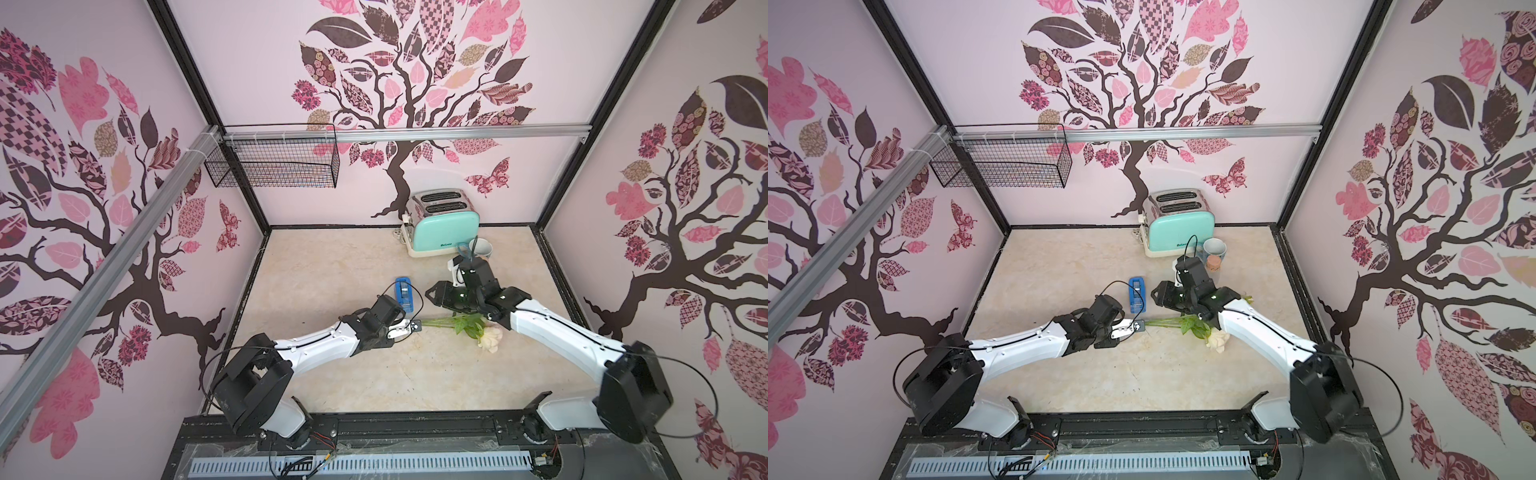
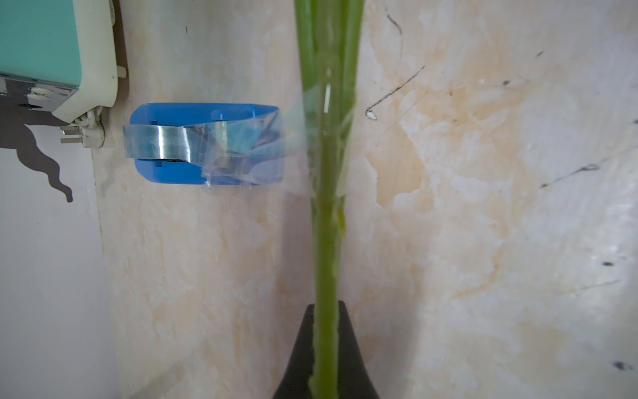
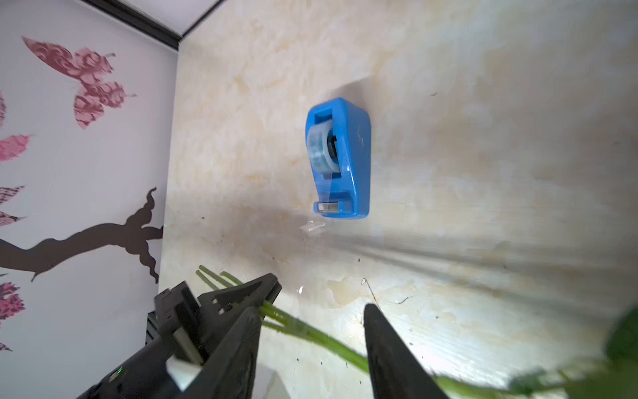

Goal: Wrap bouquets with tape
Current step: Wrap the tape around the bouquet.

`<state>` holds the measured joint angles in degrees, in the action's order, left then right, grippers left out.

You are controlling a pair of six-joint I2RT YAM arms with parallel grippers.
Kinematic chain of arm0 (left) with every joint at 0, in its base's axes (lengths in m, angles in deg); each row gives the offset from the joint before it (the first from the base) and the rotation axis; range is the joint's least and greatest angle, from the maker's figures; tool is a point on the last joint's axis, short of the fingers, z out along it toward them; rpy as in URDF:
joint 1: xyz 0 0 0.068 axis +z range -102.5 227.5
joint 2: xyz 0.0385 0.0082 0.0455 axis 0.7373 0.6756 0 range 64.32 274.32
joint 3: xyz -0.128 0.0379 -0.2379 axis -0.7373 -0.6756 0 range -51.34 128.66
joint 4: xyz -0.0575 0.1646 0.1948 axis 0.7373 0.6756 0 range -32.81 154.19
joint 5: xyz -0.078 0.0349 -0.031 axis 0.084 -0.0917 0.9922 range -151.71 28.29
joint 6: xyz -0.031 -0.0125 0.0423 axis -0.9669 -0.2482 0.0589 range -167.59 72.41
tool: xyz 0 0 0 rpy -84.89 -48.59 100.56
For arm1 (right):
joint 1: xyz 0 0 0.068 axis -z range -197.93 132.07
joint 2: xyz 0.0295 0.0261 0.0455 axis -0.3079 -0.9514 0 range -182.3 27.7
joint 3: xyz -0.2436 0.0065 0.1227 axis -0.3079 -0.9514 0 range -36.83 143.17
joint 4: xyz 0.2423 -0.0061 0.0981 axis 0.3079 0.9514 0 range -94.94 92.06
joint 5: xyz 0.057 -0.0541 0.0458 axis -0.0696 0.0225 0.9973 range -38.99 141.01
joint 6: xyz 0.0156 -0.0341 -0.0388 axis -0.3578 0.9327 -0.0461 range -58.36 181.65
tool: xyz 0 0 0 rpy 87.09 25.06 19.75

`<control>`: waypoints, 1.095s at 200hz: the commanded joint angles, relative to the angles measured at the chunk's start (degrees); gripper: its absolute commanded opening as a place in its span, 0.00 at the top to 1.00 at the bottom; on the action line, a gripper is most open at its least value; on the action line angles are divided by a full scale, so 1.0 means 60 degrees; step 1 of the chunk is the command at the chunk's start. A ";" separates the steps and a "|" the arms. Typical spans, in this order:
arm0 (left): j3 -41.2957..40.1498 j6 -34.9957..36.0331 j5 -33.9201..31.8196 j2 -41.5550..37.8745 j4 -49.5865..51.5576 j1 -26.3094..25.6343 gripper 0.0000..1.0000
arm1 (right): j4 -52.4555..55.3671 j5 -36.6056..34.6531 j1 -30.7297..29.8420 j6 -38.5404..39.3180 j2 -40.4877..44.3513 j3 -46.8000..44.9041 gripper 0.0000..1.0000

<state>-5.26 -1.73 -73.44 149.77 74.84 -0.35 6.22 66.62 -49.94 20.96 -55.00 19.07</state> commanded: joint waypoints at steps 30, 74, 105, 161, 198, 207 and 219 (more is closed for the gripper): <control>-0.0359 -0.0771 0.0990 -0.0266 0.0915 -0.0696 1.00 | -0.0884 0.1424 0.0214 0.0648 -0.2562 0.1235 0.52; -0.0421 -0.1127 0.1226 -0.0163 0.0814 -0.0484 1.00 | -0.1167 0.1915 0.0221 0.0578 -0.3358 0.1190 0.61; -0.0501 -0.1019 0.1928 -0.0261 0.0791 -0.0154 1.00 | -0.1541 0.2145 0.0222 0.0287 -0.3597 0.1013 0.60; -0.0843 -0.0991 0.2553 -0.0631 0.0590 0.0095 1.00 | -0.2435 0.2501 0.0223 -0.0619 -0.3863 0.0689 0.61; -0.0841 -0.0965 0.2626 -0.0469 0.0587 0.0093 1.00 | -0.2672 0.2725 0.0223 -0.0914 -0.4131 0.0590 0.68; -0.0818 -0.0990 0.2668 -0.0441 0.0603 0.0095 1.00 | -0.2754 0.2711 0.0222 -0.0980 -0.4118 0.0492 0.68; -0.0810 -0.0991 0.2727 -0.0393 0.0618 0.0093 1.00 | -0.2834 0.2715 0.0223 -0.0997 -0.4123 0.0413 0.69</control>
<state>-9.04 -8.61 -62.49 146.93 78.06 0.65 -9.54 82.03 -48.85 16.43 -77.97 22.28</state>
